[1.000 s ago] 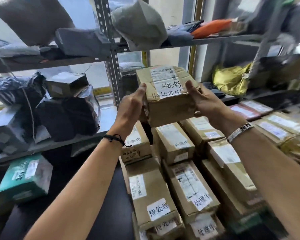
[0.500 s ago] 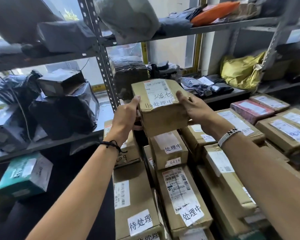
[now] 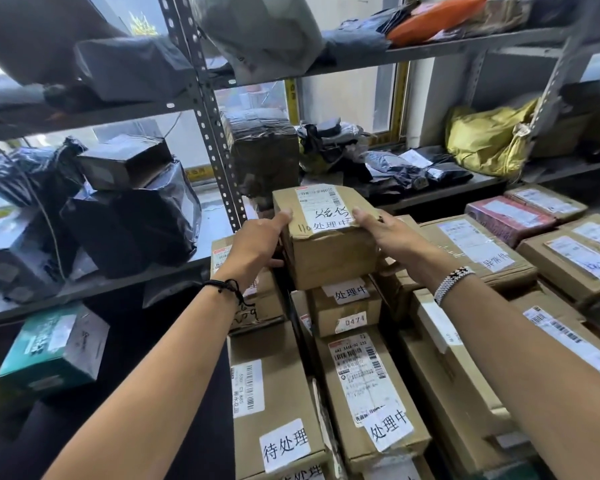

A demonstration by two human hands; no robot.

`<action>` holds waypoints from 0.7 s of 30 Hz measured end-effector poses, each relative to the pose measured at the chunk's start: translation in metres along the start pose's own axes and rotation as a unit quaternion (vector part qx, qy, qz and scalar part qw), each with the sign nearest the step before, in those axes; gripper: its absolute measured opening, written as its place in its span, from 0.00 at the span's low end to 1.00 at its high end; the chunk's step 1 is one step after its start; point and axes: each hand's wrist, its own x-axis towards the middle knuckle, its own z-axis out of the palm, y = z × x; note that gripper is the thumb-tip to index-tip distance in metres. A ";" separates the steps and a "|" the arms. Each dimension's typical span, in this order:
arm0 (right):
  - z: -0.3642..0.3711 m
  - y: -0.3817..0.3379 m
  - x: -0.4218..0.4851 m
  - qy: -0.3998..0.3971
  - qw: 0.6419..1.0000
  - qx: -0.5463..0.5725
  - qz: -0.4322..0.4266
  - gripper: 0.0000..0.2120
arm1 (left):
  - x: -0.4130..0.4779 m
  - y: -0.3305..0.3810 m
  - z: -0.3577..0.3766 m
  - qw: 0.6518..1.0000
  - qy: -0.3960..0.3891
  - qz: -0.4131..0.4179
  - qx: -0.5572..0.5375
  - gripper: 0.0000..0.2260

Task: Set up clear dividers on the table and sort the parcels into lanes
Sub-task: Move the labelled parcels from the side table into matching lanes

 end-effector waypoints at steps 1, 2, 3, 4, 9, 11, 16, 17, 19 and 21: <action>-0.001 -0.001 -0.001 -0.002 1.000 0.002 -0.001 0.26 | 0.001 0.000 0.000 1.000 0.010 0.011 0.011 0.14; -0.002 -0.002 -0.002 -0.003 1.000 0.006 0.000 0.24 | 0.002 0.001 -0.001 0.999 0.018 0.024 0.023 0.14; -0.002 -0.003 -0.003 -0.004 1.000 0.011 0.002 0.23 | 0.003 0.001 -0.002 0.998 0.025 0.037 0.035 0.14; -0.002 -0.004 -0.004 -0.002 1.000 0.012 0.002 0.23 | 0.004 0.002 -0.002 0.997 0.033 0.050 0.048 0.14; -0.004 -0.008 -0.006 0.017 1.000 0.002 -0.003 0.36 | 0.000 0.006 -0.007 0.990 0.054 0.084 0.096 0.21; -0.005 -0.012 -0.008 0.018 1.000 0.003 0.005 0.41 | -0.001 0.007 -0.010 0.990 0.055 0.091 0.097 0.23; -0.013 -0.015 -0.011 0.060 0.998 -0.025 -0.022 0.47 | -0.009 0.011 -0.015 0.988 0.064 0.100 0.100 0.23; -0.013 -0.017 -0.012 0.066 0.997 -0.029 -0.030 0.47 | -0.012 0.013 -0.018 0.988 0.066 0.099 0.101 0.23; -0.012 -0.022 -0.016 0.068 0.996 -0.036 -0.047 0.46 | -0.015 0.015 -0.023 0.988 0.069 0.096 0.098 0.23; -0.010 -0.028 -0.022 0.060 0.995 -0.054 -0.061 0.43 | -0.021 0.018 -0.027 0.988 0.072 0.103 0.092 0.23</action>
